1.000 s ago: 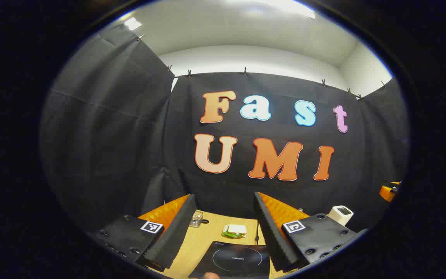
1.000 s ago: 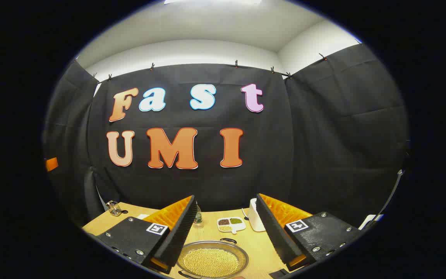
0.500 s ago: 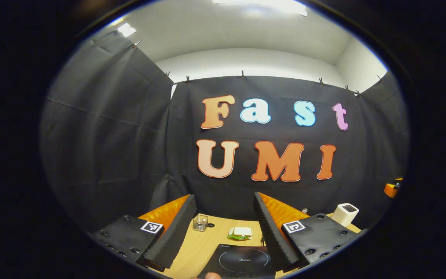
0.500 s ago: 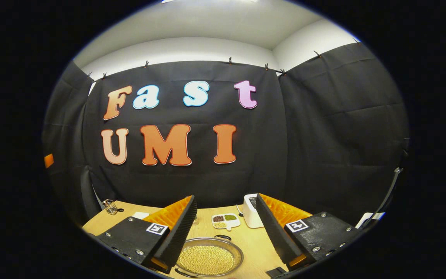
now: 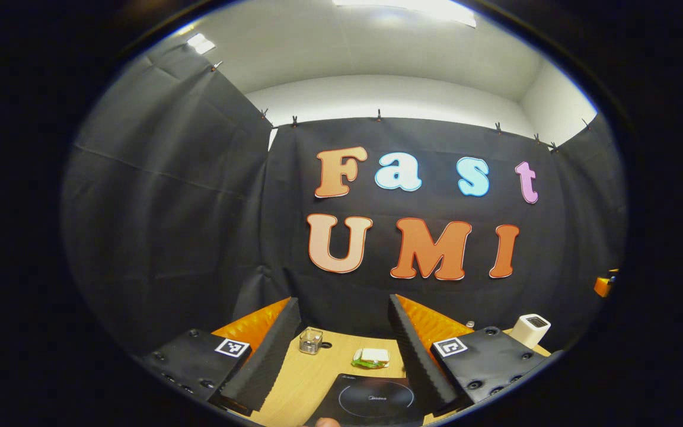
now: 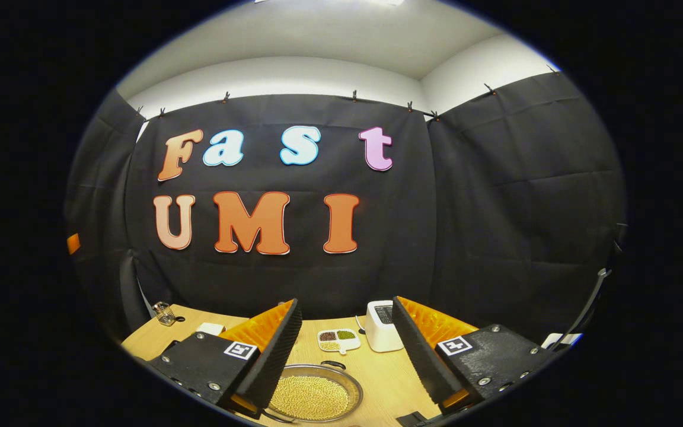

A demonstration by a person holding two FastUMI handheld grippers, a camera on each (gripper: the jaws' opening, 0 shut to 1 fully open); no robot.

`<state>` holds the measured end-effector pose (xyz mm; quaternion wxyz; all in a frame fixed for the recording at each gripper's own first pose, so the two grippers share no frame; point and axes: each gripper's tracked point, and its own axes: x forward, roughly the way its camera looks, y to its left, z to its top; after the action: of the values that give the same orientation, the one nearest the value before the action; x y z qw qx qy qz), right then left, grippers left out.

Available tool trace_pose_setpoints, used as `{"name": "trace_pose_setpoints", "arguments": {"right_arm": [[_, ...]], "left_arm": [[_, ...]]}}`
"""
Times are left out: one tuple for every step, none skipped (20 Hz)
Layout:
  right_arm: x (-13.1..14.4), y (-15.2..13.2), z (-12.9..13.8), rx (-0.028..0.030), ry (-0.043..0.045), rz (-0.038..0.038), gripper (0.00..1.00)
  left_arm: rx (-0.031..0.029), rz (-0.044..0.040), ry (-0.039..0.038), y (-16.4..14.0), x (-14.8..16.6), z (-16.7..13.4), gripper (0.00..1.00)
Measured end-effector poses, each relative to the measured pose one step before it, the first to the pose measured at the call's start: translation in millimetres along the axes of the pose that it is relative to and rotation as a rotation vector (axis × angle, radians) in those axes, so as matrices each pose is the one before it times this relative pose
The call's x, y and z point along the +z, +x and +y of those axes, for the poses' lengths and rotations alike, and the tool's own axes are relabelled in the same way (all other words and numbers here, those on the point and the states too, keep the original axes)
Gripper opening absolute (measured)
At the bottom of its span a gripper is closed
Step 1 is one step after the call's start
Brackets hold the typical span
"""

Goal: First push the handle of the pot to place it horizontally, then grasp the pot with both hands and set it on the induction cooktop.

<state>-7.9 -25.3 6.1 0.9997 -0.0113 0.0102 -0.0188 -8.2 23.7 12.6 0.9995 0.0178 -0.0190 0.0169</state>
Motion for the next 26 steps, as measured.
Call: {"name": "trace_pose_setpoints", "arguments": {"right_arm": [[-0.38,-0.51,-0.62,0.00078,0.00256,0.00307,0.95],[-0.76,-0.13,0.77,0.00208,0.00409,0.00546,0.95],[-1.97,0.09,0.53,0.00233,0.00445,0.00575,0.95],[-1.27,0.58,1.12,0.00323,0.00288,0.00503,0.95],[-0.76,-0.18,0.39,0.00279,0.00045,0.00267,0.95],[-0.79,-0.82,-0.08,-0.00003,-0.00249,0.00138,0.95],[-0.6,0.48,-0.72,0.00074,-0.00455,0.00065,0.95],[-0.27,0.08,0.09,0.00013,-0.00437,-0.00016,0.95],[-0.5,0.18,-0.2,0.00125,-0.00216,0.00005,0.95],[-0.28,-0.18,0.11,-0.00088,0.00031,0.00031,0.88],[-1.17,0.8,-0.81,0.00026,0.00258,0.00051,0.93],[-0.77,0.25,0.37,0.00205,0.00293,0.00166,0.9],[-0.51,0.18,0.12,0.00236,0.00328,0.00049,0.88],[0.43,-1.22,0.47,0.00225,0.00308,-0.00026,0.84],[-0.28,-0.11,0.86,0.0051,0.00116,0.00053,0.82],[-1.32,-0.42,1.93,0.00671,-0.00089,0.00221,0.77],[-1.09,-0.14,1.04,0.0064,-0.00115,0.00382,0.7],[-1.51,-0.24,0.27,0.00363,-0.00043,0.00528,0.68],[-0.97,-0.01,0.77,0.00462,0.00216,0.00288,0.6],[-1.67,0.2,0.79,0.00365,0.00295,0.0051,0.58],[-2.89,0.22,-0.5,-0.00211,0.00209,0.00881,0.49],[-3.67,0.04,0.06,0.00273,-0.00168,0.00763,0.47],[-3.22,-0.23,1.62,0.00531,-0.00345,0.00498,0.45],[-4.1,0.05,0.9,0.0037,-0.00498,0.00806,0.39],[-4.04,-0.15,1.45,0.00502,-0.00751,0.01112,0.36],[-4.68,0.9,0.92,0.00665,-0.00724,0.01106,0.29]], "left_arm": [[0.00281,0.00064,0.00373,-0.23,-0.55,0.9,0.97],[0.00017,0.00135,0.00186,-0.61,-0.2,0.72,0.97],[-0.00559,0.00063,-0.00285,-1.58,-0.37,-0.65,0.97],[-0.00652,0.00084,-0.00678,-0.33,0.11,-0.7,0.98],[-0.0025,0.0014,-0.00619,-1.19,-1.28,0.16,0.98],[0.00156,0.00236,-0.00134,0.34,-1.21,0.91,0.98],[0.00491,0.00086,0.00555,0.94,-0.98,2.25,0.98],[0.0103,-0.00012,0.00896,-0.22,0.56,3.74,0.98],[0.00867,-0.00188,0.00678,0.98,0.24,1.42,0.97],[0.0036,-0.00209,0.00268,-0.03,0.65,0.77,0.98],[-0.00053,-0.00082,-0.00004,-1.32,0.66,0.01,0.98],[-0.00171,-0.00043,-0.00088,-0.61,0.48,-0.68,0.97],[-0.00104,0.00064,-0.00046,-0.95,-0.83,-1.06,0.98],[-0.00144,0.00002,0.00037,-0.43,0.17,-0.44,0.98],[-0.00022,-0.00052,0.00217,-0.48,0.31,1.02,0.98],[0.00213,-0.00039,0.00386,-0.51,0.68,0.6,0.98],[0.00477,0.00406,0.00429,1.22,-0.63,1.5,0.98],[0.00149,0.00157,0.0041,-0.99,-0.08,-0.12,0.97],[0.00018,-0.00251,0.00559,-1.37,1.4,-0.41,0.97],[0.00009,-0.0054,0.00758,-0.74,2.08,-1.21,0.97],[-0.00065,-0.00877,0.00692,-0.78,2.02,-0.55,0.98],[0.00009,-0.00764,0.00495,-0.59,2.29,-0.32,0.97],[-0.00102,-0.00322,0.00006,-0.24,0.02,-1.67,0.98],[-0.00335,0.00271,-0.00252,-1.59,-0.75,-1.45,0.97],[-0.0007,0.0085,-0.00411,-1.54,-3.58,0.1,0.97],[-0.00058,0.00873,-0.0037,-1.61,-3.09,0.38,0.97]]}}
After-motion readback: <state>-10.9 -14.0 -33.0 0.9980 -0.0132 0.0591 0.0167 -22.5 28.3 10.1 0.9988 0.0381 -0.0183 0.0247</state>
